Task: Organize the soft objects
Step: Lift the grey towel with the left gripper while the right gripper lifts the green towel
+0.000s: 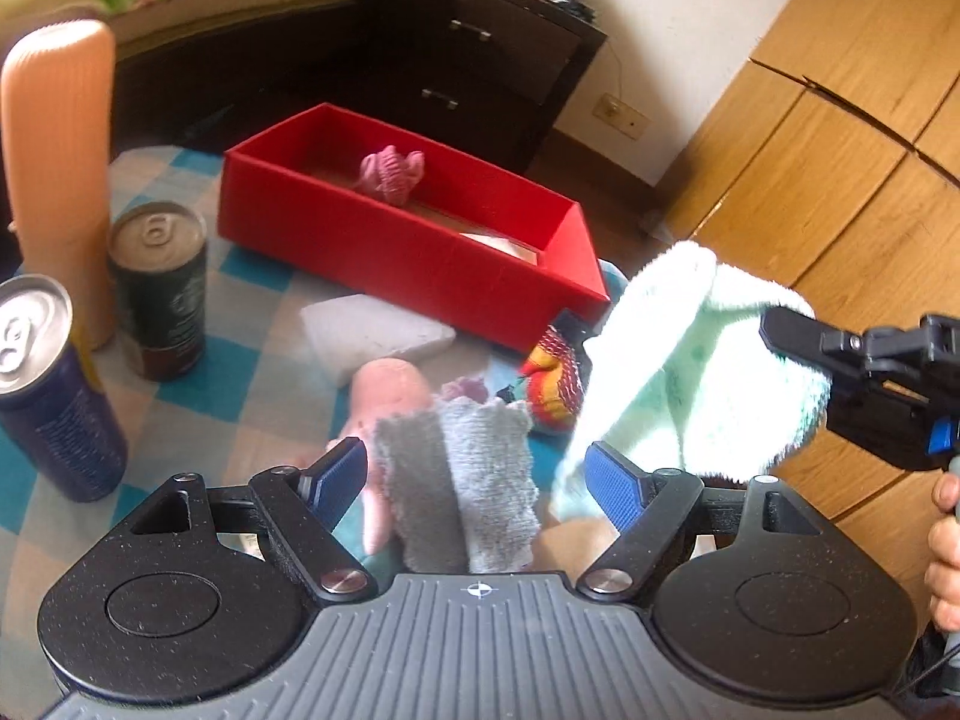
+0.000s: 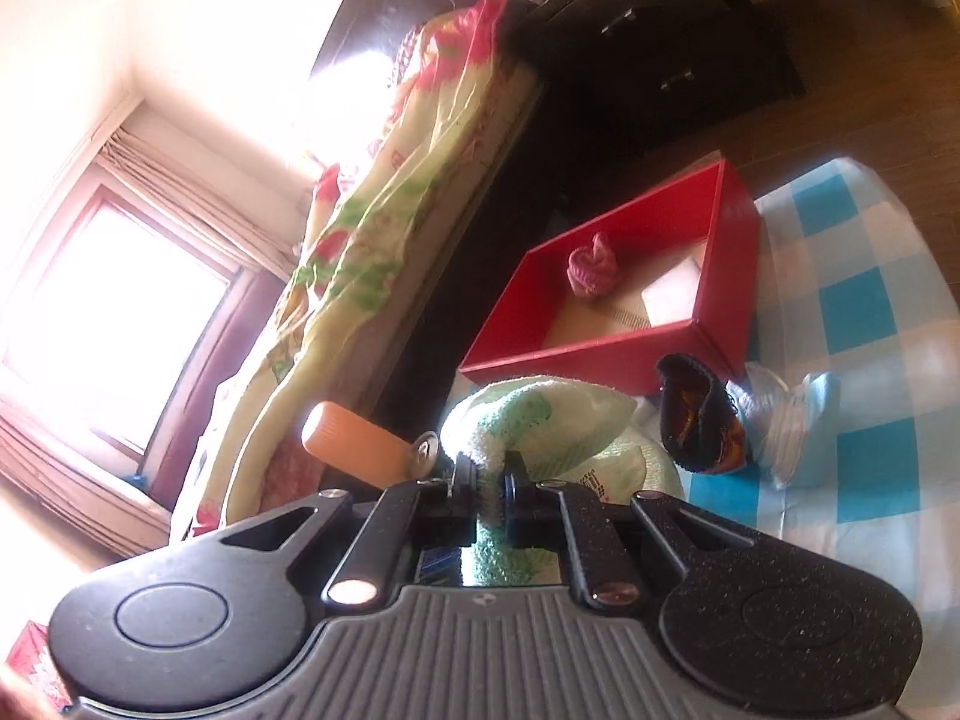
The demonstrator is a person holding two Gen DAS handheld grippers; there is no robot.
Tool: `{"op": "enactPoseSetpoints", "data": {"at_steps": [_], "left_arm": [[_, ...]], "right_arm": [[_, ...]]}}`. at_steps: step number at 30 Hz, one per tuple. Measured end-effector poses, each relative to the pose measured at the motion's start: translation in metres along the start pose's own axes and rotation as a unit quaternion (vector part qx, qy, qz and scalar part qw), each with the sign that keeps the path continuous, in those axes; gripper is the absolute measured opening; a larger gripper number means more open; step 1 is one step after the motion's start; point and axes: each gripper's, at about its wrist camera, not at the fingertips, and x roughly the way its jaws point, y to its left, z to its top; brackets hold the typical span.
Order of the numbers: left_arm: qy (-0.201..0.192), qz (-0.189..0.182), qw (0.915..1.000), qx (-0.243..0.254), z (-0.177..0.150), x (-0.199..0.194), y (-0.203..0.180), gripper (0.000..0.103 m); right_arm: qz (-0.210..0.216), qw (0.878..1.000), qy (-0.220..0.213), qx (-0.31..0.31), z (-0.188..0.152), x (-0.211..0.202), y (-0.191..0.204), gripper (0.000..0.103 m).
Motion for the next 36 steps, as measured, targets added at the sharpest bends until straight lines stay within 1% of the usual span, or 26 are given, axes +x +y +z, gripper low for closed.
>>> {"op": "enactPoseSetpoints", "data": {"at_steps": [2, 6, 9, 11, 13, 15, 17, 18, 20, 21, 22, 23, 24, 26, 28, 29, 30, 31, 32, 33, 34, 36], "left_arm": [[0.004, -0.006, 0.9999, 0.014, -0.001, 0.003, -0.007, 0.078], [0.019, -0.021, 0.9994, 0.022, -0.004, 0.012, -0.014, 0.078], [0.036, -0.017, 0.9989, 0.026, -0.006, 0.028, -0.019, 0.078], [0.050, -0.007, 0.9981, 0.035, -0.009, 0.041, -0.025, 0.077], [0.047, -0.001, 0.9970, 0.061, -0.012, 0.047, -0.034, 0.077], [0.044, 0.023, 0.9949, 0.088, -0.014, 0.049, -0.043, 0.076], [0.042, 0.044, 0.9928, 0.103, -0.015, 0.050, -0.046, 0.074], [0.039, 0.053, 0.9920, 0.107, -0.014, 0.049, -0.046, 0.069], [0.035, 0.071, 0.9911, 0.108, -0.013, 0.048, -0.045, 0.062], [0.037, 0.079, 0.9902, 0.110, -0.012, 0.047, -0.044, 0.056], [0.036, 0.091, 0.9887, 0.113, -0.011, 0.048, -0.044, 0.052], [0.033, 0.105, 0.9870, 0.117, -0.010, 0.048, -0.045, 0.045], [0.031, 0.115, 0.9855, 0.121, -0.010, 0.049, -0.046, 0.043], [0.033, 0.124, 0.9829, 0.132, -0.010, 0.051, -0.051, 0.043], [0.034, 0.139, 0.9781, 0.151, -0.013, 0.053, -0.057, 0.041], [0.032, 0.149, 0.9754, 0.159, -0.013, 0.055, -0.059, 0.034], [0.029, 0.158, 0.9730, 0.166, -0.014, 0.056, -0.061, 0.023], [0.029, 0.159, 0.9724, 0.168, -0.014, 0.056, -0.061, 0.018], [0.029, 0.154, 0.9735, 0.166, -0.013, 0.056, -0.061, 0.009], [0.032, 0.145, 0.9758, 0.160, -0.013, 0.055, -0.061, 0.005], [0.034, 0.138, 0.9771, 0.158, -0.013, 0.054, -0.061, 0.004], [0.032, 0.141, 0.9757, 0.164, -0.013, 0.052, -0.062, 0.002]], "right_arm": [[0.000, 1.000, -0.005, 0.001, 0.001, -0.003, -0.002, 0.000], [0.000, 1.000, -0.016, 0.005, 0.002, -0.008, -0.003, 0.000], [0.005, 1.000, -0.019, 0.005, 0.002, -0.009, -0.001, 0.000], [0.006, 1.000, -0.019, 0.006, 0.002, -0.009, 0.000, 0.000], [0.007, 1.000, -0.017, 0.010, 0.002, -0.008, -0.002, 0.000], [0.006, 1.000, -0.015, 0.012, 0.002, -0.008, -0.005, 0.000], [0.007, 1.000, -0.014, 0.013, 0.002, -0.008, -0.007, 0.000], [0.007, 1.000, -0.014, 0.012, 0.002, -0.009, -0.007, 0.000], [0.002, 1.000, -0.017, 0.009, 0.004, -0.008, -0.007, 0.000], [-0.003, 1.000, -0.019, 0.002, 0.004, -0.010, -0.005, 0.000], [-0.012, 1.000, -0.023, -0.009, 0.004, -0.011, -0.002, 0.000], [-0.031, 0.999, -0.025, -0.023, 0.004, -0.012, 0.002, 0.000], [-0.057, 0.997, -0.026, -0.042, 0.003, -0.011, 0.006, 0.000], [-0.095, 0.992, -0.025, -0.079, -0.001, -0.008, 0.012, 0.000], [-0.117, 0.988, -0.013, -0.099, -0.005, -0.002, 0.014, 0.000], [-0.129, 0.986, -0.005, -0.109, -0.007, 0.001, 0.014, 0.000], [-0.140, 0.983, 0.000, -0.119, -0.009, 0.004, 0.014, 0.000], [-0.149, 0.981, 0.004, -0.126, -0.011, 0.006, 0.014, 0.000], [-0.154, 0.979, 0.011, -0.133, -0.013, 0.008, 0.014, 0.000], [-0.158, 0.978, 0.016, -0.138, -0.014, 0.010, 0.014, 0.000], [-0.160, 0.977, 0.018, -0.142, -0.015, 0.010, 0.013, 0.000], [-0.164, 0.975, 0.025, -0.150, -0.018, 0.011, 0.015, 0.000]]}}
